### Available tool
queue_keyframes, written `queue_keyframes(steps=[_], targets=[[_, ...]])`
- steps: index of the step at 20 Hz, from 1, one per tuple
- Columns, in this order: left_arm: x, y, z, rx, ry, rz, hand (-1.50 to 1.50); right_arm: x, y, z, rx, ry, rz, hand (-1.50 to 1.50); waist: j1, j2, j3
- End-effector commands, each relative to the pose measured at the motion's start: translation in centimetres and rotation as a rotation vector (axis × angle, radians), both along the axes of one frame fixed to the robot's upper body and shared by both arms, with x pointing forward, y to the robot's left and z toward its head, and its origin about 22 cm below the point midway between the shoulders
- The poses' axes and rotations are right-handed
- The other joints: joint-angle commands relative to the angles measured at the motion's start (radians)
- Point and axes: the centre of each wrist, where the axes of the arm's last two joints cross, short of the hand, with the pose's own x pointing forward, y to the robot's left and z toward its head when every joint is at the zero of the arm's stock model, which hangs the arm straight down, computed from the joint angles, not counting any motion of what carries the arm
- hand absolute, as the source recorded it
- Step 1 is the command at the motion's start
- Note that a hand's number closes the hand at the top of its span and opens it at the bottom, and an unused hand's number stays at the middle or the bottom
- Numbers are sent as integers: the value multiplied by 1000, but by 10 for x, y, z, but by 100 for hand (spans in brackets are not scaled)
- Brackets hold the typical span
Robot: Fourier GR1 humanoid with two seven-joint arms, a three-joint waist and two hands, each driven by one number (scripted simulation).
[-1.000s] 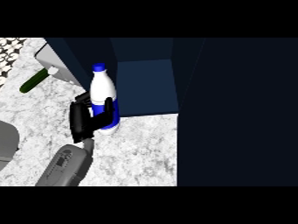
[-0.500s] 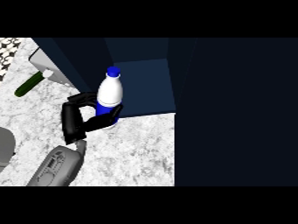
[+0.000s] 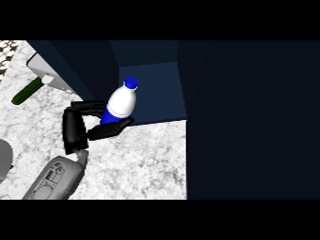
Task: Pick up the bottled water, place it into the cabinet and close the cabinet
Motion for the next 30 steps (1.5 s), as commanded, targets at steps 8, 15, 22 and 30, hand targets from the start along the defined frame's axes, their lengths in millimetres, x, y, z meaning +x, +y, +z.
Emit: queue_keyframes(steps=[8, 15, 22, 30], targets=[[41, -76, 62, -142, -140, -252, -150, 4, 7, 14, -28, -33, -3, -150, -29, 21, -10], [31, -89, 69, -197, -184, -311, -150, 4, 4, 10, -24, -13, -30, -150, -1, 9, -7], [15, -102, 53, -287, -147, -388, -150, -5, 5, 24, -49, -7, -47, -150, 32, 2, -9], [-33, -117, 21, -398, -127, -501, -150, -22, 13, 29, -54, 9, -116, -150, 101, -2, -6]])
